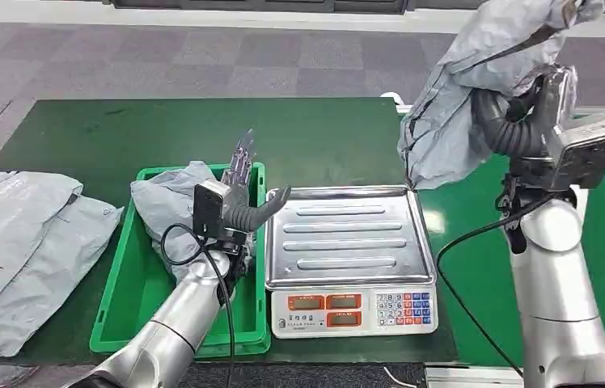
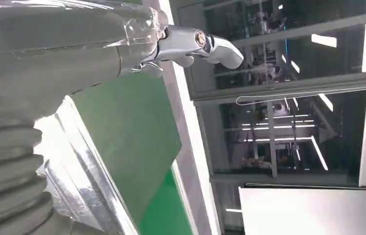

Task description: Moved the parcel from conveyor to table for the left to box.

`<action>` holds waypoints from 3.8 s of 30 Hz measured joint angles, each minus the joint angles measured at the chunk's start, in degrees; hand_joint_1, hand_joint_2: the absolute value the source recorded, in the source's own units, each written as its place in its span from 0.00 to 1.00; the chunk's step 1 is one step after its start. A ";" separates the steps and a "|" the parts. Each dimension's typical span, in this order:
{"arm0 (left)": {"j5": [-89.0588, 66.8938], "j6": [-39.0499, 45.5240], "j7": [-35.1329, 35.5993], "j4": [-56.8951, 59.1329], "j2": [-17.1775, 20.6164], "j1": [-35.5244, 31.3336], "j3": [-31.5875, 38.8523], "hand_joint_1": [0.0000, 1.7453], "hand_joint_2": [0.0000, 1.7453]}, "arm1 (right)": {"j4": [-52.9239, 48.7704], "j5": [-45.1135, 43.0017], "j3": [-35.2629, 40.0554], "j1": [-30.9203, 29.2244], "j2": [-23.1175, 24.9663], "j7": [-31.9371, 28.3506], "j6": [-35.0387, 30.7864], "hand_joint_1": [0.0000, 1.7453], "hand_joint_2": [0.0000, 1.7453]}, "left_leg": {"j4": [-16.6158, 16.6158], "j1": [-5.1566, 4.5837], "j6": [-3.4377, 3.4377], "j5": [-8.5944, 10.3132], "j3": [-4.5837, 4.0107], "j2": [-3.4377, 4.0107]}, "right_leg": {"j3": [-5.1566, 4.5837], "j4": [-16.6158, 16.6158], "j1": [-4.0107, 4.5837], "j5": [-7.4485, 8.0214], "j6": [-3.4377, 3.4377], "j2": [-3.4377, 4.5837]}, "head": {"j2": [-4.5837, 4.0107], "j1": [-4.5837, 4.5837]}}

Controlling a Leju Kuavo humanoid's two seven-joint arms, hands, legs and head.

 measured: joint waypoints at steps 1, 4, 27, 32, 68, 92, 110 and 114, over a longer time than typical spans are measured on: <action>0.00 0.00 0.00 0.00 0.00 0.00 0.00 0.00 1.00 | 0.09 0.00 0.30 -0.11 0.00 0.00 0.00 1.00 1.00 | 0.00 0.00 0.01 -0.01 0.00 0.00 | 0.00 0.00 0.00 0.00 0.00 0.01 | 0.00 0.00; 0.02 0.00 0.00 0.00 0.00 0.00 0.00 0.00 1.00 | 0.37 0.00 0.68 -0.31 0.04 0.00 0.02 1.00 1.00 | 0.00 -0.01 0.01 -0.01 -0.01 -0.02 | 0.00 -0.01 -0.01 0.00 0.00 -0.01 | 0.00 0.00; 2.36 1.66 0.00 0.24 -0.15 -0.58 -1.57 0.00 1.00 | 34.54 28.19 42.50 -14.77 1.59 17.88 24.53 1.00 1.00 | 0.00 0.05 -0.09 0.14 -0.11 -0.22 | -0.05 0.01 0.04 0.06 -0.05 -0.18 | 0.00 0.00; 3.26 2.27 0.00 0.39 -0.13 -0.62 -1.55 0.00 1.00 | 36.81 24.50 49.09 -18.62 0.90 19.85 24.19 1.00 1.00 | 0.02 0.02 -0.05 0.11 -0.10 -0.14 | -0.08 -0.02 0.02 0.08 -0.03 -0.10 | 0.00 0.00; 3.63 2.67 0.00 0.15 0.46 -0.40 -1.64 0.00 1.00 | 27.13 8.49 41.49 -13.26 -0.50 8.07 5.22 0.00 1.00 | 0.03 0.02 -0.06 0.12 -0.10 -0.11 | -0.13 -0.02 0.02 0.09 -0.01 -0.08 | 0.00 0.00; -4.86 -4.40 7.48 6.61 1.64 -3.77 -6.07 0.00 1.00 | 1.27 -5.79 2.13 10.31 -4.52 -4.20 1.66 0.00 1.00 | 0.08 0.00 0.01 0.03 -0.16 -0.19 | -0.11 -0.07 0.01 0.07 0.04 -0.19 | -0.02 0.00; -21.82 -3.54 38.95 20.57 -2.58 -11.88 -20.81 0.00 1.00 | -1.40 6.97 -4.02 17.61 -0.98 -3.67 -3.04 0.00 1.00 | 0.07 0.00 0.04 0.01 -0.12 -0.02 | -0.07 -0.06 0.00 0.08 0.04 -0.02 | 0.00 0.00; -24.09 -4.68 41.20 21.29 -2.78 -12.63 -23.13 0.00 1.00 | -1.33 8.24 -4.02 16.56 -0.35 -2.88 -3.23 0.00 1.00 | 0.07 0.00 0.04 0.02 -0.10 -0.05 | -0.03 -0.06 0.00 0.08 0.04 -0.06 | 0.00 0.00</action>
